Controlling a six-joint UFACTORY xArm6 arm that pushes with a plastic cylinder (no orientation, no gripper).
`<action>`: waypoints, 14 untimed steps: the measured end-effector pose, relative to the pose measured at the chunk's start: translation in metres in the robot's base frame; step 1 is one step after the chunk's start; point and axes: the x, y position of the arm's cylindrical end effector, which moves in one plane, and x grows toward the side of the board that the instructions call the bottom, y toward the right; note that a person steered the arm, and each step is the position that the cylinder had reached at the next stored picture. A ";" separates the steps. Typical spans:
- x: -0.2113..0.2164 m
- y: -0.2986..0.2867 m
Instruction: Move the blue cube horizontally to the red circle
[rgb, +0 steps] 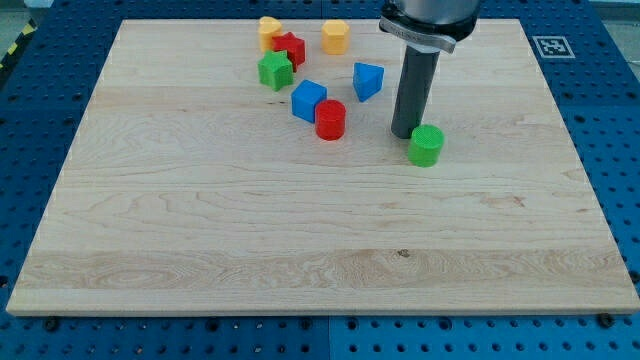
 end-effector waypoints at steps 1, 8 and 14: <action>-0.010 -0.023; -0.053 -0.096; -0.009 -0.177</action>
